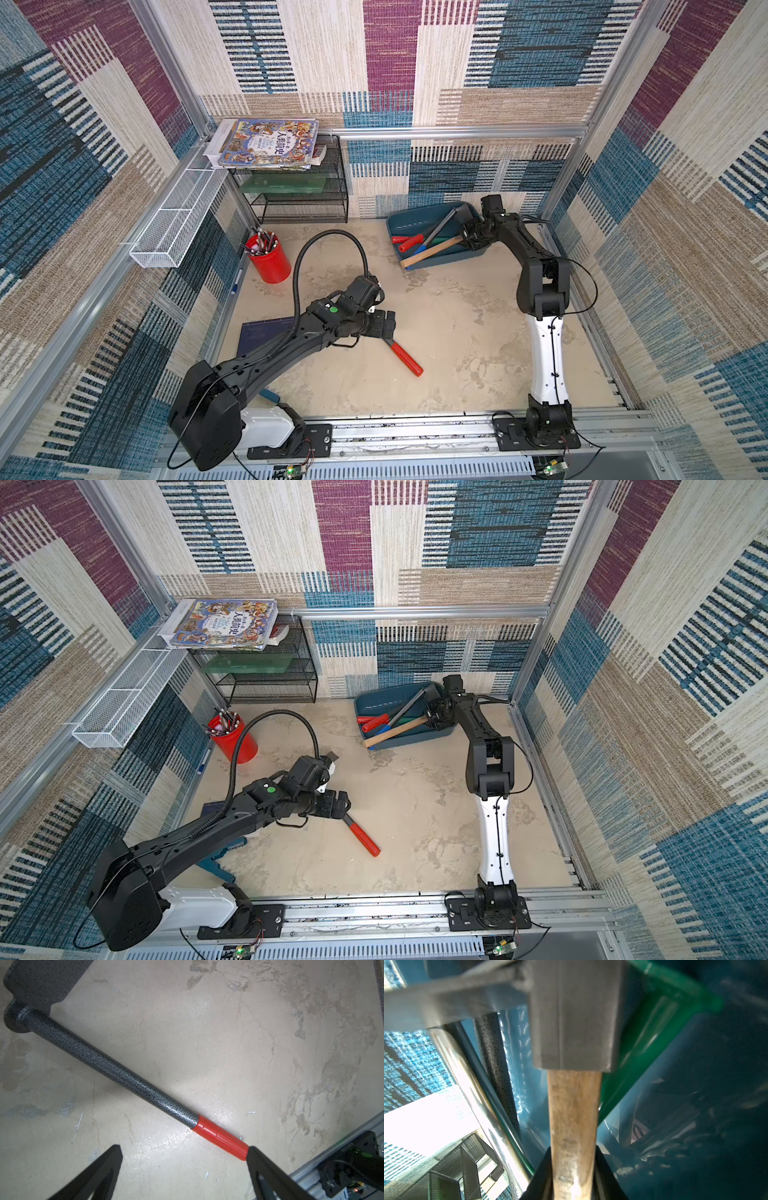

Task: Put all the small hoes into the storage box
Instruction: Place the hoe in the storage box.

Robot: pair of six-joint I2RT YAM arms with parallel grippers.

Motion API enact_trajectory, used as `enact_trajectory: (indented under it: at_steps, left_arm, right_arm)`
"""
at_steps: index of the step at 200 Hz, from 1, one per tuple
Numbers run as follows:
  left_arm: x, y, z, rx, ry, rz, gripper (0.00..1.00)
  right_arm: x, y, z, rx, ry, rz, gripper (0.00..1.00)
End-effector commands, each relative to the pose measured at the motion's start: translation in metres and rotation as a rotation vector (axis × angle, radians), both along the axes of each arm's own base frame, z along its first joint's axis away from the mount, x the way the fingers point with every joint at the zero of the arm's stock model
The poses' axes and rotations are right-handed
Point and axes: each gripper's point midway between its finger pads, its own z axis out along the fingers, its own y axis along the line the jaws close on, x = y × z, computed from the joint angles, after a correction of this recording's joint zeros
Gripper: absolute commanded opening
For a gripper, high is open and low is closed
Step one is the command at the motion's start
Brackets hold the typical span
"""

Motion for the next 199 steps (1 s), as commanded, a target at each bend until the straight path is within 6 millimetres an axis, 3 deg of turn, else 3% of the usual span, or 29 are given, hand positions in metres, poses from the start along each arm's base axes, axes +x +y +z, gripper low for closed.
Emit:
enact_trajectory:
  at_steps: [1,85,199]
  left_arm:
    - [0.002,0.000,0.001,0.003,-0.009,-0.003,0.97]
    - [0.001,-0.001,-0.003,0.003,-0.001,-0.001,0.97]
    - [0.001,0.000,-0.003,-0.004,-0.006,0.002,0.97]
  right_arm:
    - [0.005,0.004,-0.004,-0.002,-0.005,-0.018,0.06]
    - [-0.001,0.001,-0.009,-0.028,0.016,-0.016,0.22]
    - [-0.010,-0.005,-0.002,-0.071,0.012,-0.007,0.48]
